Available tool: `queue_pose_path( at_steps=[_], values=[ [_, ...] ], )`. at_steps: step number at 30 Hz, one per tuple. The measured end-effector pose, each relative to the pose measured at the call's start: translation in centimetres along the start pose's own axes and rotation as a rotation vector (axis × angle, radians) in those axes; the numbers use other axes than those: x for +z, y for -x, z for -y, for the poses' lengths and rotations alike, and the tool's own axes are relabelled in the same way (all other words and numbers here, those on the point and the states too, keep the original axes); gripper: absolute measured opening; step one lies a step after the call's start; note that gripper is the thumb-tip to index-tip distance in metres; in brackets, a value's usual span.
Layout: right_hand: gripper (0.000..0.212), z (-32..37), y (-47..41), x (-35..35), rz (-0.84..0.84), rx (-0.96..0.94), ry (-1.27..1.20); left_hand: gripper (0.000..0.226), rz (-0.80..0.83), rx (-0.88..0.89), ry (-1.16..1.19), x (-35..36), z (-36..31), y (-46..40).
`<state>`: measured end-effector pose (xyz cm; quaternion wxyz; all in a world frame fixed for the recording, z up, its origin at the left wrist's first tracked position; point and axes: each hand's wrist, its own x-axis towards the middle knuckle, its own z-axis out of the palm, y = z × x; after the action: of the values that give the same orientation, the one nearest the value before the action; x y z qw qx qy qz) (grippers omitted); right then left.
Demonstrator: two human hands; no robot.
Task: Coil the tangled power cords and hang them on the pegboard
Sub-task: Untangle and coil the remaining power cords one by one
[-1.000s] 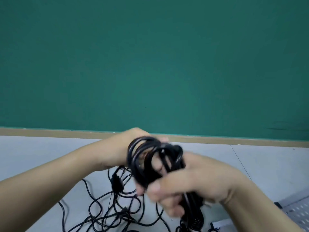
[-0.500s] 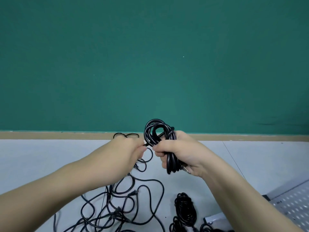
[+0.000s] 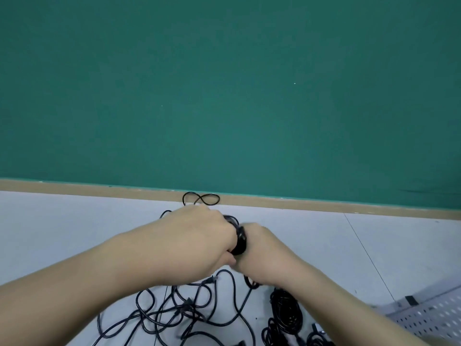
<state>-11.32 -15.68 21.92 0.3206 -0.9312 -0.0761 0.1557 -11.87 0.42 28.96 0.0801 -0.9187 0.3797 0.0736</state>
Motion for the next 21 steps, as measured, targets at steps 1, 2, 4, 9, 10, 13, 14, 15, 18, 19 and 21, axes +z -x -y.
queue_pose_path(
  at_steps=[1, 2, 4, 9, 10, 13, 14, 15, 18, 19, 21],
  values=[
    [0.024, 0.4, 0.4, 0.7, 0.06, -0.027, 0.061, 0.032, 0.021, 0.027, 0.045, 0.2, 0.0, 0.1],
    [0.023, 0.8, 0.8, 1.3, 0.13, -0.048, 0.109, 0.032, 0.052, 0.048, 0.096, 0.3, 0.2, 0.2],
    [0.018, 1.5, 1.4, 2.1, 0.239, -0.085, 0.15, 0.031, 0.136, 0.067, 0.303, 0.3, 1.2, 0.2],
    [0.027, 3.7, 3.9, 0.7, 0.408, -0.238, -0.017, 0.033, 0.291, 0.1, 1.073, 1.1, 4.6, 0.1],
    [0.037, 4.1, 4.4, 0.5, 0.444, -0.27, -0.07, 0.03, 0.33, 0.098, 1.142, 1.5, 4.8, 0.1],
    [0.058, 5.1, 5.3, -0.6, 0.456, -0.321, -0.241, 0.025, 0.349, 0.131, 1.276, 1.8, 4.7, 0.0],
    [0.049, 5.3, 5.3, -1.1, 0.437, -0.35, -0.288, 0.031, 0.308, 0.142, 1.311, 1.7, 4.7, -0.1],
    [0.037, 5.4, 5.5, -1.9, 0.422, -0.361, -0.343, 0.038, 0.265, 0.148, 1.36, 1.5, 4.7, -0.2],
    [0.024, 5.6, 5.9, -3.9, 0.426, -0.328, -0.585, 0.042, 0.12, 0.123, 1.457, 0.7, 4.5, -0.7],
    [0.02, 5.3, 6.0, -4.2, 0.429, -0.295, -0.664, 0.038, 0.066, 0.11, 1.431, 0.5, 4.3, -0.8],
    [0.007, 4.7, 5.9, -4.7, 0.418, -0.22, -0.815, 0.025, -0.016, 0.07, 1.374, 0.1, 3.8, -1.1]
  ],
)
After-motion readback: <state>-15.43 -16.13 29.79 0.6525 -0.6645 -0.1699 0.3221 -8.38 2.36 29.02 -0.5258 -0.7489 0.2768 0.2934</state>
